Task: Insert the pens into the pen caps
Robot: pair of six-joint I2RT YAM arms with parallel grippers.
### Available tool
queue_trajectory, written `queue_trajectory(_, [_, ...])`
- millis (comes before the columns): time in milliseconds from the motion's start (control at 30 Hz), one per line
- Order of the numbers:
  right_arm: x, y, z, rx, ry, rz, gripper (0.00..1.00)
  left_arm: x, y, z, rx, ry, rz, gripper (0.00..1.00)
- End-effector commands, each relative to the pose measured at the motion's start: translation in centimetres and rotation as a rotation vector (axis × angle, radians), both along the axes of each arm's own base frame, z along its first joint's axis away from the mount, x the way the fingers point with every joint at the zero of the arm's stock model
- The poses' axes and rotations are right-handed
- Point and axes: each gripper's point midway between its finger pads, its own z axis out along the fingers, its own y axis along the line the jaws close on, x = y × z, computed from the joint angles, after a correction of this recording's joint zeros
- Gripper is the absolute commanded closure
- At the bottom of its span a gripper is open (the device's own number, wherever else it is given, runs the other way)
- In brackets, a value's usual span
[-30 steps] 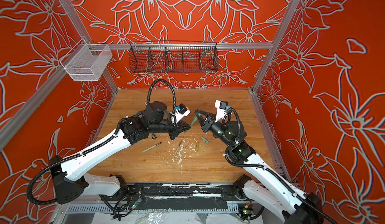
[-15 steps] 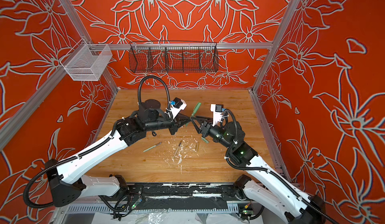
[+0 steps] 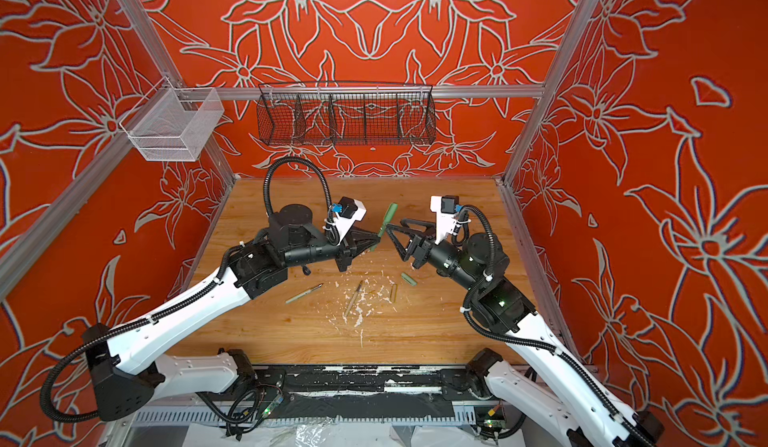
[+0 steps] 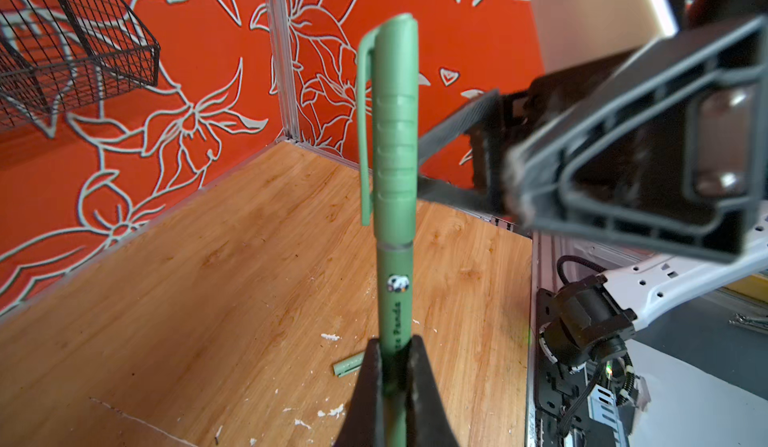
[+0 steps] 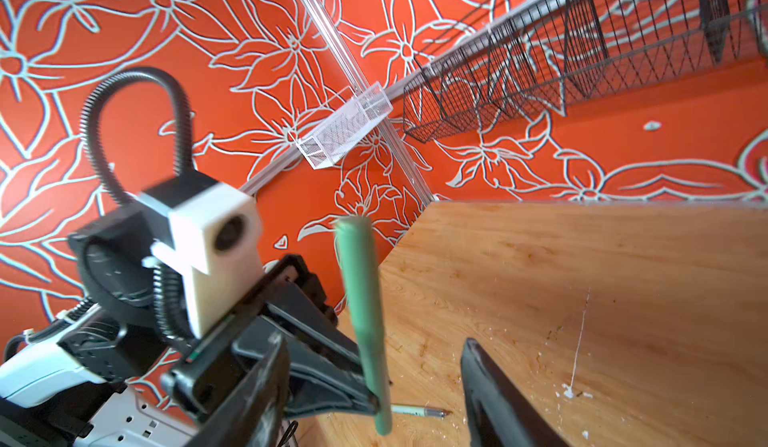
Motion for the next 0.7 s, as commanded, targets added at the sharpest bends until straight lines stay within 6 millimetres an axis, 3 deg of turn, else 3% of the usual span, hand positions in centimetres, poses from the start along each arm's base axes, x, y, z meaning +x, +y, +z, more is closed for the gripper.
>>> queue_trajectory(0, [-0.3,0.3,1.7,0.012,-0.05,0.032,0.37,-0.6,0.1,1.0,-0.037,-0.014,-0.018,1.0])
queue_trajectory(167, [1.2,0.7,1.4,0.008,-0.027,0.016,0.42,-0.9,0.2,1.4,-0.047,-0.021,-0.028,1.0])
queue_trajectory(400, [1.9,1.3,1.7,0.031,-0.024,0.044,0.58,-1.1,0.1,1.3,-0.042,-0.02,-0.039,1.0])
queue_trajectory(667, [2.2,0.9,2.2,0.048,-0.035,0.031,0.6,-0.8,-0.2,0.6,-0.032,-0.004,-0.041,1.0])
